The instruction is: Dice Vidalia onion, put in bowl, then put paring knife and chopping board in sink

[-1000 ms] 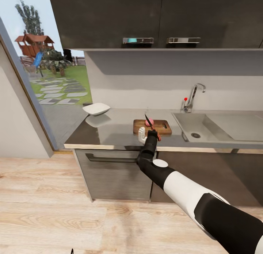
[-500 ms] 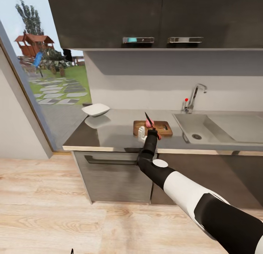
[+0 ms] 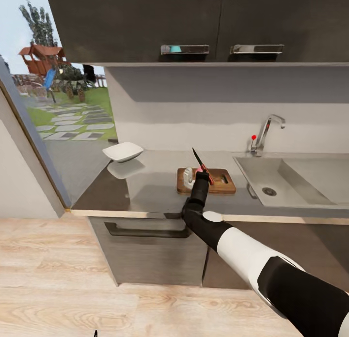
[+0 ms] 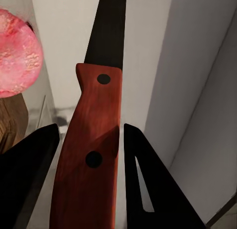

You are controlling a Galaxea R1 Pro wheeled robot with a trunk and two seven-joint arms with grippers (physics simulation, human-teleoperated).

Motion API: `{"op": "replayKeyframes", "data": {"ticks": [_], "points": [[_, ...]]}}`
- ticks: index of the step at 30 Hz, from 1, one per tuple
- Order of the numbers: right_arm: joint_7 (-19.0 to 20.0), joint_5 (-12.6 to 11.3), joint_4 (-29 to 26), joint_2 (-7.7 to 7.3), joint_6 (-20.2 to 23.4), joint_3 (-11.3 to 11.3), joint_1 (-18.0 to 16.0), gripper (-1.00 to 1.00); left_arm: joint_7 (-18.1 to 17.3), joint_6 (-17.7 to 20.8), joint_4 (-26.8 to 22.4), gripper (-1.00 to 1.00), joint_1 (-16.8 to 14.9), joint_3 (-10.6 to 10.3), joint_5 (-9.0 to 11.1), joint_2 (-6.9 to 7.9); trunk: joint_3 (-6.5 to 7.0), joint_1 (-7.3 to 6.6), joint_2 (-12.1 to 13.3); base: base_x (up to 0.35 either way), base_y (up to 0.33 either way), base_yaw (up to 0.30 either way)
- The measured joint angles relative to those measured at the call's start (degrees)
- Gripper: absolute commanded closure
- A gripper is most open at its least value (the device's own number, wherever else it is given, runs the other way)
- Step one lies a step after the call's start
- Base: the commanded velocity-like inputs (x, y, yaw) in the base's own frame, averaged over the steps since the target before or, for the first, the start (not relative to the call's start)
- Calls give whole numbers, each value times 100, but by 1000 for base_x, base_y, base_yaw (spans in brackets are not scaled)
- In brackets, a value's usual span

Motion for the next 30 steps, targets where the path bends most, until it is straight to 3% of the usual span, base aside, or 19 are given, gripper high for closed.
{"op": "replayKeyframes", "data": {"ticks": [12, 30], "points": [[9, -11, 37, 0, 49, -8, 0, 100, 0, 0, 0, -100, 0, 0, 0, 0, 0, 2, 0, 7, 0, 0], [5, -9, 525, 0, 58, -13, 0, 100, -1, 0, 0, -100, 0, 0, 0, 0, 0, 2, 0, 0, 0, 0]]}}
